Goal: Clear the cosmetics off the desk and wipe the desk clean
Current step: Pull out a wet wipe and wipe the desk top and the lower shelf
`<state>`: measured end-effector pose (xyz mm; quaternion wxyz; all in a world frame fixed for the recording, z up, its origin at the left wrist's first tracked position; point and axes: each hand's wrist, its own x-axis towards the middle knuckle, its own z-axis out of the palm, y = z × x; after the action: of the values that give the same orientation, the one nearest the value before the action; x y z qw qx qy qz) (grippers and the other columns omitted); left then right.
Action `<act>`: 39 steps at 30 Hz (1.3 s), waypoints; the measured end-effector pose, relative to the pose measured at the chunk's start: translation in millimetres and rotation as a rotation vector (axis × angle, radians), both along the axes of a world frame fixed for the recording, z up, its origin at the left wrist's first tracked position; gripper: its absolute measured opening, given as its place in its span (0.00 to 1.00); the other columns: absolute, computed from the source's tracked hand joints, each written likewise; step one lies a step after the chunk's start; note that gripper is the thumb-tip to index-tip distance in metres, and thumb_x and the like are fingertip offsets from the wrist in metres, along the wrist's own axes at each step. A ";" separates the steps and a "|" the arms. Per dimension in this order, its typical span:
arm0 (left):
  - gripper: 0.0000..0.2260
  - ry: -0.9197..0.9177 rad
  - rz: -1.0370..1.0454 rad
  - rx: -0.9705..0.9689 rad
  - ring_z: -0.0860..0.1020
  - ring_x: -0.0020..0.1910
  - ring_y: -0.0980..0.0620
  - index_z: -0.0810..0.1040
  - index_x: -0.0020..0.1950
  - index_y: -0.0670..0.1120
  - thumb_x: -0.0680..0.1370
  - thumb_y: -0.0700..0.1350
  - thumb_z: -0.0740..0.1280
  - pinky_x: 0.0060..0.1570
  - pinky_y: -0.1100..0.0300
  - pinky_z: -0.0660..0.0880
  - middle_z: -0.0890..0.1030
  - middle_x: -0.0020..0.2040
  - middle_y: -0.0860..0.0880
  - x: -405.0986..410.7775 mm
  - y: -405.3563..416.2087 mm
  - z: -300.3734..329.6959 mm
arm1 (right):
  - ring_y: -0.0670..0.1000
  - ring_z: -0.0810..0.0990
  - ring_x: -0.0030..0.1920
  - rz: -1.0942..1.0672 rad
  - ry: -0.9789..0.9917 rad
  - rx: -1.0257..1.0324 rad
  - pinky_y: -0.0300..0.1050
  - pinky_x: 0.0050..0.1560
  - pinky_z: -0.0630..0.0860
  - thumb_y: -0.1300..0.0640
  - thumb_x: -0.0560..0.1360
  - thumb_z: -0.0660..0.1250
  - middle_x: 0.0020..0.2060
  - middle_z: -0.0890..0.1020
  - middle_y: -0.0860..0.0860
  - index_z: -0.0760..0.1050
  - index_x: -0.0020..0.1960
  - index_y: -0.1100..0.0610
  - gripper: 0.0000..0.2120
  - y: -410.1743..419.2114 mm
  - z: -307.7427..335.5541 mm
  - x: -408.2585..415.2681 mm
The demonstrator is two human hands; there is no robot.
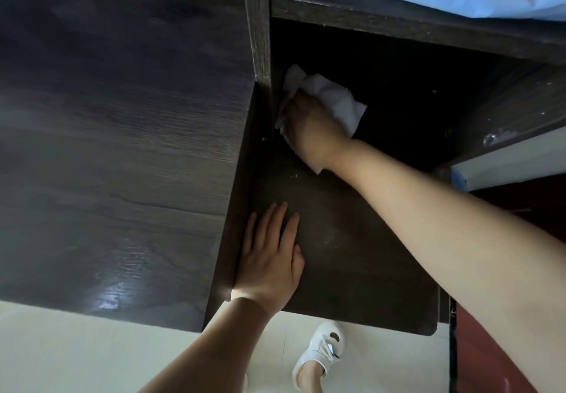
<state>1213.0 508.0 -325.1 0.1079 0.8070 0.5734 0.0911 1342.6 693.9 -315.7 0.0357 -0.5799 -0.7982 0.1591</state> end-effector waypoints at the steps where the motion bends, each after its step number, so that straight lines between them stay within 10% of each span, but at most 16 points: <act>1: 0.21 0.001 0.000 -0.001 0.64 0.66 0.46 0.67 0.65 0.43 0.73 0.47 0.56 0.68 0.46 0.57 0.74 0.65 0.40 0.0 -0.3 0.6 | 0.63 0.74 0.62 0.020 0.011 0.007 0.53 0.66 0.67 0.55 0.76 0.52 0.60 0.76 0.65 0.73 0.60 0.67 0.21 -20.9 0.5 -1.3; 5: 0.21 0.016 0.001 -0.015 0.64 0.66 0.46 0.66 0.65 0.43 0.73 0.47 0.56 0.68 0.47 0.56 0.75 0.65 0.40 0.7 0.1 3.1 | 0.63 0.77 0.58 0.082 0.042 0.035 0.56 0.60 0.72 0.54 0.74 0.52 0.56 0.79 0.64 0.75 0.57 0.66 0.21 -22.3 2.8 6.1; 13: 0.21 0.025 0.003 0.001 0.63 0.67 0.46 0.68 0.65 0.43 0.73 0.48 0.56 0.68 0.48 0.55 0.74 0.65 0.41 -0.4 -0.2 -0.2 | 0.56 0.57 0.74 -0.123 0.003 0.064 0.49 0.74 0.52 0.54 0.79 0.53 0.74 0.61 0.57 0.56 0.74 0.60 0.25 21.1 -7.2 26.8; 21: 0.21 0.015 -0.002 0.017 0.64 0.66 0.45 0.68 0.64 0.42 0.73 0.47 0.56 0.68 0.47 0.54 0.74 0.65 0.39 1.3 2.0 1.6 | 0.62 0.56 0.73 -0.818 -0.152 -0.001 0.54 0.74 0.50 0.54 0.79 0.51 0.72 0.59 0.63 0.56 0.72 0.65 0.24 -18.3 8.3 97.4; 31: 0.21 0.042 0.000 0.016 0.63 0.67 0.46 0.66 0.65 0.42 0.73 0.47 0.55 0.68 0.47 0.54 0.73 0.65 0.39 0.9 1.3 1.6 | 0.55 0.51 0.76 -0.168 -0.022 0.037 0.49 0.75 0.48 0.56 0.80 0.49 0.76 0.54 0.56 0.50 0.75 0.59 0.25 15.6 2.6 0.3; 39: 0.21 0.032 -0.005 0.005 0.63 0.66 0.45 0.67 0.65 0.42 0.74 0.47 0.54 0.67 0.47 0.55 0.74 0.65 0.39 1.5 0.8 2.2 | 0.57 0.47 0.76 -0.736 -0.115 -0.020 0.48 0.74 0.41 0.56 0.81 0.46 0.75 0.49 0.62 0.45 0.74 0.67 0.26 -35.9 -5.8 112.6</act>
<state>1214.5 508.8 -323.0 0.0973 0.8100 0.5729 0.0794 1455.2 658.1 -321.4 0.0400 -0.8363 -0.5356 0.1105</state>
